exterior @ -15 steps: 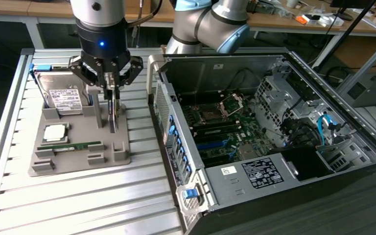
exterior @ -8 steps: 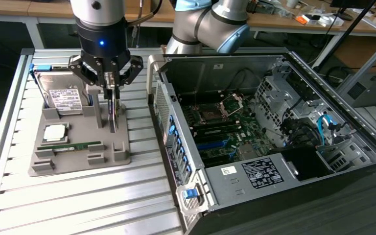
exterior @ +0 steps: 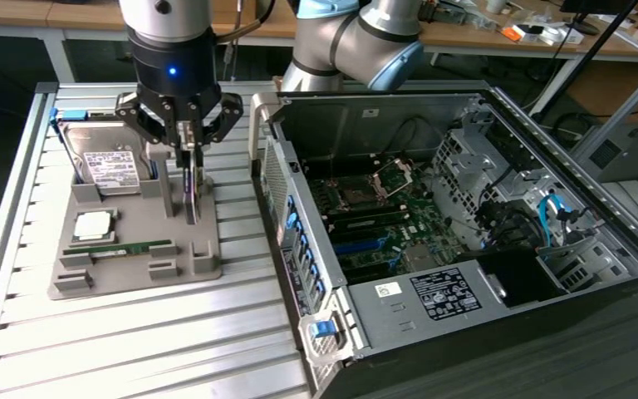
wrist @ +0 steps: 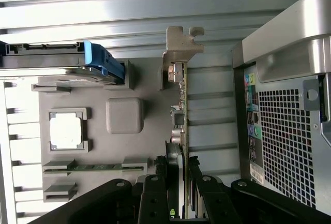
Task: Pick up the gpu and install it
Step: 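Pick up the gpu and move the gpu toward the slot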
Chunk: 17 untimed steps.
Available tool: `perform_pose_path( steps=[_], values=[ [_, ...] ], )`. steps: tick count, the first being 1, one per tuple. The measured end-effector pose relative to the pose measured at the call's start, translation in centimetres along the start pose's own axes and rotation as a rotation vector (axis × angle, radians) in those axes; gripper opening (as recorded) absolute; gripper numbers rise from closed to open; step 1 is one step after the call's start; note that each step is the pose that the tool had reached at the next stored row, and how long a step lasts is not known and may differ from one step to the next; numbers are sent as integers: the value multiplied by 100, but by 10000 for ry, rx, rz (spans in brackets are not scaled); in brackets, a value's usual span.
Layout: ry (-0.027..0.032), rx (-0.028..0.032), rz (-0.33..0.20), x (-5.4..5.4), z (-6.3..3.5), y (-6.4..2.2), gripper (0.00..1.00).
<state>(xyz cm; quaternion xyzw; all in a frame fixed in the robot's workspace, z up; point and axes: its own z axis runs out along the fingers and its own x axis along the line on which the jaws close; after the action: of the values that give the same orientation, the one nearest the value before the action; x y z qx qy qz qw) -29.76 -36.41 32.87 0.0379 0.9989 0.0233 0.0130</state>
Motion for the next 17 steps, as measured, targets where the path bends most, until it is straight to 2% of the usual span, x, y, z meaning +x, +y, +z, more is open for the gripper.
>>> perform_pose_path(
  steps=[17],
  values=[
    [0, 0, 0, -2, -73, 3, 27]
  ],
)
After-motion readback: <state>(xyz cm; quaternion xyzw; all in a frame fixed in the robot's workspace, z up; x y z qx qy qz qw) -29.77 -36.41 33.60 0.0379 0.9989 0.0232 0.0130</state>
